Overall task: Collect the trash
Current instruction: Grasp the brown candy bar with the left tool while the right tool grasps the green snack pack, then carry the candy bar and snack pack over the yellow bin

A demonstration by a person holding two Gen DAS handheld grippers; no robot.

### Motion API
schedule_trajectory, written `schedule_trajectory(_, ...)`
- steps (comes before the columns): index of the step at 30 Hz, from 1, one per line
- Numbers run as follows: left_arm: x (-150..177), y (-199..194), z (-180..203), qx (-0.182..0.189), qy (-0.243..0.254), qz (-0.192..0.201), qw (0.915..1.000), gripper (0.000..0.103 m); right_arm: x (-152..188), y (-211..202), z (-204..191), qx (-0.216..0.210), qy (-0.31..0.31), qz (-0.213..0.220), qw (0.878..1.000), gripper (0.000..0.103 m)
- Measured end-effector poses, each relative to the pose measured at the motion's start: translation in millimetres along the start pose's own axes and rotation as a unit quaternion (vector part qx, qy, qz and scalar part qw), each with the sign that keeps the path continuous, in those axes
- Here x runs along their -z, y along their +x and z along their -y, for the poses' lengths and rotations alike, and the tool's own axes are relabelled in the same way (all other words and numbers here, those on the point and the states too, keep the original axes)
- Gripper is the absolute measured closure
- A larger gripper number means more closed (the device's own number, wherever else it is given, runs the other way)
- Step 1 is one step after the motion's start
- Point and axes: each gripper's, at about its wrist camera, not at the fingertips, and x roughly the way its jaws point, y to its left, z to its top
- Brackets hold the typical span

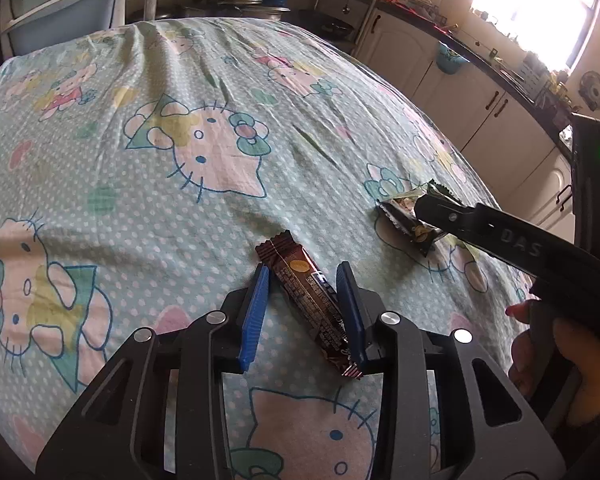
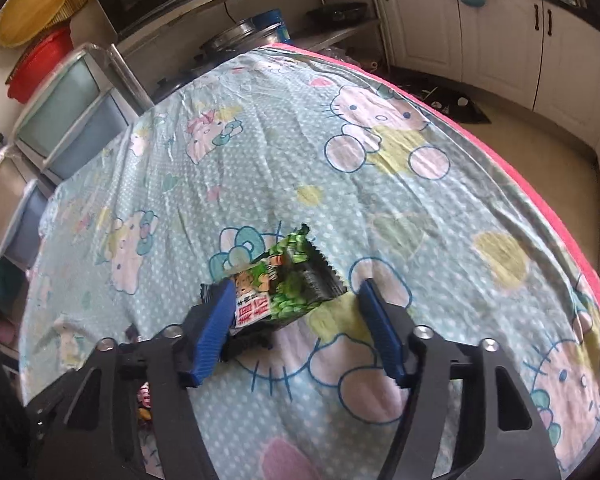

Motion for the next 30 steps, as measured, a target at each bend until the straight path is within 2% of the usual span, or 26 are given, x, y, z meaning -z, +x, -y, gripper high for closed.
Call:
schedule_trajectory(1, 1, 0, -1, 0.0, 0.001, 0.001, 1.0, 0.076, 0, 0, 0, 0.003, -0.001, 0.002, 1.0, 0.057)
schedule_trajectory(3, 2, 0, -1, 0.001, 0.002, 0.002, 1.0, 0.077, 1, -1, 0, 0.001, -0.003, 0.004, 1.0, 0.072)
schedule_trajectory(4, 2, 0, 0, 0.001, 0.003, 0.003, 1.0, 0.077, 3, -2, 1, -0.003, -0.004, 0.004, 1.0, 0.075)
schedule_trajectory(6, 2, 1, -1, 0.003, 0.004, 0.003, 1.0, 0.078, 6, -5, 3, -0.006, -0.009, 0.006, 1.0, 0.09)
schedule_trajectory(8, 2, 0, -2, 0.007, 0.006, 0.003, 1.0, 0.079, 10, -11, 5, -0.003, -0.013, 0.009, 1.0, 0.095)
schedule_trajectory(15, 1, -4, -7, 0.024, -0.001, -0.002, 0.9997, 0.084, 29, -31, 9, -0.009, -0.015, 0.018, 1.0, 0.098)
schedule_trajectory(18, 2, -9, -7, 0.039, -0.004, -0.002, 0.9992, 0.09, 41, -43, 13, -0.007, -0.014, 0.026, 1.0, 0.098)
schedule_trajectory(23, 3, -21, 9, 0.055, 0.016, 0.005, 0.9983, 0.095, 57, -65, 21, 0.003, -0.009, 0.042, 0.999, 0.098)
schedule_trajectory(30, 7, -33, 41, 0.08, 0.051, 0.011, 0.9954, 0.097, 78, -99, 40, 0.015, 0.01, 0.064, 0.998, 0.098)
